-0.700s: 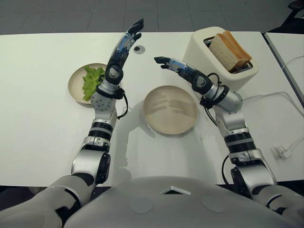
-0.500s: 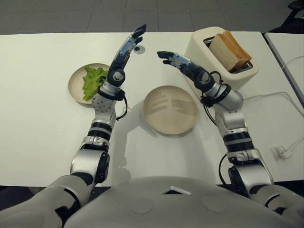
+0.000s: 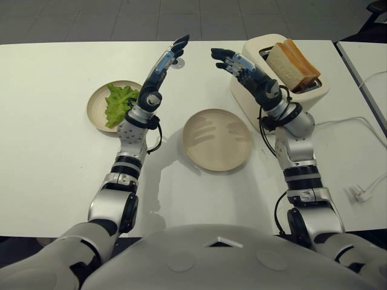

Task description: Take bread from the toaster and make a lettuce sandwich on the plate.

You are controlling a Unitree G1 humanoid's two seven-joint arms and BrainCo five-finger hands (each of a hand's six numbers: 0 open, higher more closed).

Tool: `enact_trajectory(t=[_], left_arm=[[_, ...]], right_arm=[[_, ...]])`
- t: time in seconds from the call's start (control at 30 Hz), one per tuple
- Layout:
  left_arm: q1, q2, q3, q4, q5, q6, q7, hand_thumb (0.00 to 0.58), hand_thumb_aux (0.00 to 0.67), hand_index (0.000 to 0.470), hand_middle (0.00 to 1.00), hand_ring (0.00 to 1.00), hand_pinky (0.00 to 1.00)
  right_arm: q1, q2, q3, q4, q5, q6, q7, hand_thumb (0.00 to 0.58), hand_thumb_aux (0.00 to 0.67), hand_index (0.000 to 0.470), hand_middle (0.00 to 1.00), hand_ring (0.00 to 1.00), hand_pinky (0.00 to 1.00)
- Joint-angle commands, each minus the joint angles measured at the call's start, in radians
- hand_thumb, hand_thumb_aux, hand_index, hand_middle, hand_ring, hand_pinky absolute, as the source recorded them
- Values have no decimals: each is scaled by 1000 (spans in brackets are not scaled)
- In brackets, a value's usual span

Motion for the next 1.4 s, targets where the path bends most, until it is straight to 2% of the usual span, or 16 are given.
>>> enact_trajectory(t=[0.03,0.2,0.37,0.63,0.67,0.73,0.8,0.87,0.93,1.2,1.23,1.27,1.3,1.33,1.37,1.4], left_arm=[[-16,-1,-11,10,1,0,1,0,0,0,0,0,0],[-24,-5,-18,9,4,5,4,0,0,0,0,0,0],[-32,-8,-22,19,7,5,8,0,0,0,0,0,0],[-32,-8,-28,28,6,1,12,0,0,0,0,0,0],[-33,-8,-28,29,6,1,12,0,0,0,0,0,0],[-34,-7,-29,31,6,1,13,0,0,0,0,0,0],[-32,-6,-30,32,5,-1,13,0,0,0,0,0,0],[-29,-3,-30,31,4,-2,14,0,0,0,0,0,0],[-28,-2,-30,29,4,-2,14,0,0,0,0,0,0],[-28,-2,-35,31,3,-3,15,0,0,0,0,0,0],[-28,-1,-35,31,3,-3,16,0,0,0,0,0,0],[-28,-1,-35,31,4,-3,16,0,0,0,0,0,0],[-28,-1,-34,31,5,-3,17,0,0,0,0,0,0],[-28,-1,-34,31,6,-3,18,0,0,0,0,0,0],[-28,0,-35,32,6,-3,18,0,0,0,0,0,0],[-28,-1,-35,32,7,-3,18,0,0,0,0,0,0]], right_arm=[[-50,-131,-132,-60,-67,-34,-57,0,0,0,0,0,0],[-95,-390,-298,43,-452,-36,-303,0,0,0,0,0,0],[-132,-528,-203,298,-753,49,-505,0,0,0,0,0,0],[-188,-569,-54,516,-871,78,-608,5,3,2,0,0,0],[-194,-569,-39,523,-873,74,-614,104,63,44,0,0,0],[-199,-568,-14,529,-868,54,-616,172,108,76,0,0,0],[-191,-576,7,527,-865,38,-614,297,202,142,0,0,0],[-179,-587,25,506,-863,21,-605,190,121,85,0,0,0],[-154,-609,40,456,-869,12,-594,0,0,0,0,0,0],[-89,-651,43,328,-850,36,-539,0,0,0,0,0,0],[-90,-649,46,332,-849,41,-536,18,11,7,0,0,0],[-94,-648,51,340,-852,47,-536,237,155,109,0,0,0],[-100,-646,57,354,-857,51,-540,454,357,251,0,0,0],[-105,-645,62,367,-862,53,-546,493,410,288,0,0,0],[-110,-644,64,375,-865,53,-554,577,620,435,0,0,0],[-115,-642,64,377,-863,48,-562,580,670,470,0,0,0]])
